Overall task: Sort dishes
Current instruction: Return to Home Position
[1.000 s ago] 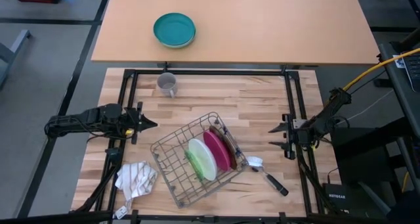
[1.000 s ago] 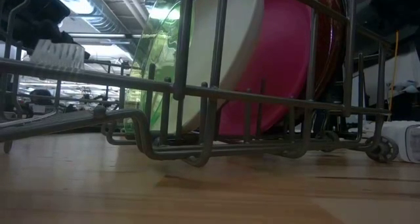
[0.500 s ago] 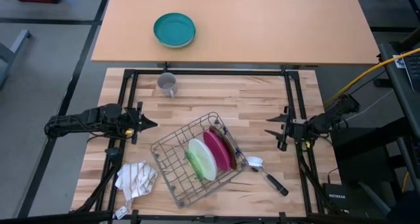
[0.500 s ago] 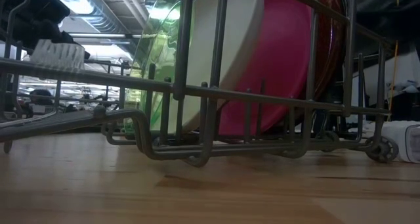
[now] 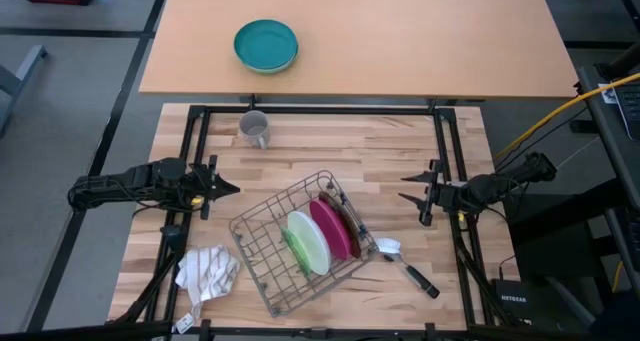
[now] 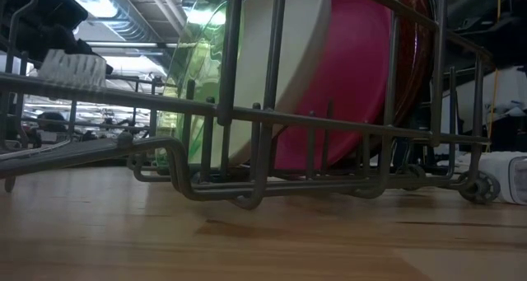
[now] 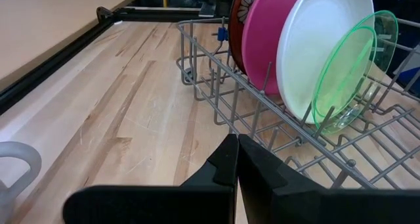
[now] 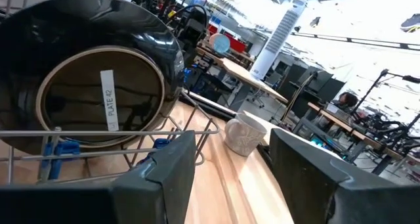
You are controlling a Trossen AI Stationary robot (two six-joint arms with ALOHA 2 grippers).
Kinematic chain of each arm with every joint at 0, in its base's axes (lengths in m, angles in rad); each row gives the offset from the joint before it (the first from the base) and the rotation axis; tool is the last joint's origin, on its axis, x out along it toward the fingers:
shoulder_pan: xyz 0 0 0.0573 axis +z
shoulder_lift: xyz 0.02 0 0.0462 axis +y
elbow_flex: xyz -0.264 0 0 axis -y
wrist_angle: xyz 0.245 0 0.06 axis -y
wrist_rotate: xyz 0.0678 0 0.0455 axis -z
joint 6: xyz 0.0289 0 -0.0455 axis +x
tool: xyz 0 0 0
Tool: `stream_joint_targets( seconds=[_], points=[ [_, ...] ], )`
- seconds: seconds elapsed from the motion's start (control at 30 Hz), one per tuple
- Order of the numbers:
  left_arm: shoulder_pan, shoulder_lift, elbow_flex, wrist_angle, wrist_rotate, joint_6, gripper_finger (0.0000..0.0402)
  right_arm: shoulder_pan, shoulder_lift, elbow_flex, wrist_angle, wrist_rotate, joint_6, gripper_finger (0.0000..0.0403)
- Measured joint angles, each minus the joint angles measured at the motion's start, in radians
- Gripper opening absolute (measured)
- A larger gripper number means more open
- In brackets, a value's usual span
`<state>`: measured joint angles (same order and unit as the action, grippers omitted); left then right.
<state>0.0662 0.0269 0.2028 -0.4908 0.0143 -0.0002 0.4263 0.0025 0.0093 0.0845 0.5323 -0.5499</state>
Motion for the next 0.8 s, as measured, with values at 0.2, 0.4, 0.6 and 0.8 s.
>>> stream_joint_targets(
  seconds=[0.2, 0.4, 0.6, 0.8],
  points=[
    [0.000, 0.000, 0.000, 0.000, 0.000, 0.000, 0.0001, -0.002, 0.000, 0.000, -0.002, -0.002, 0.003, 0.0198],
    [0.000, 0.000, 0.000, 0.000, 0.000, 0.000, 0.0001, -0.002, 0.000, -0.001, -0.004, -0.002, 0.038, 0.0198],
    [0.000, 0.000, 0.000, 0.000, 0.000, 0.000, 0.0001, -0.002, 0.000, -0.001, -0.006, -0.002, 0.049, 0.0198],
    [0.000, 0.000, 0.000, 0.000, 0.000, 0.000, 0.0001, -0.002, 0.000, -0.001, -0.007, -0.002, 0.050, 0.0198]
  ],
)
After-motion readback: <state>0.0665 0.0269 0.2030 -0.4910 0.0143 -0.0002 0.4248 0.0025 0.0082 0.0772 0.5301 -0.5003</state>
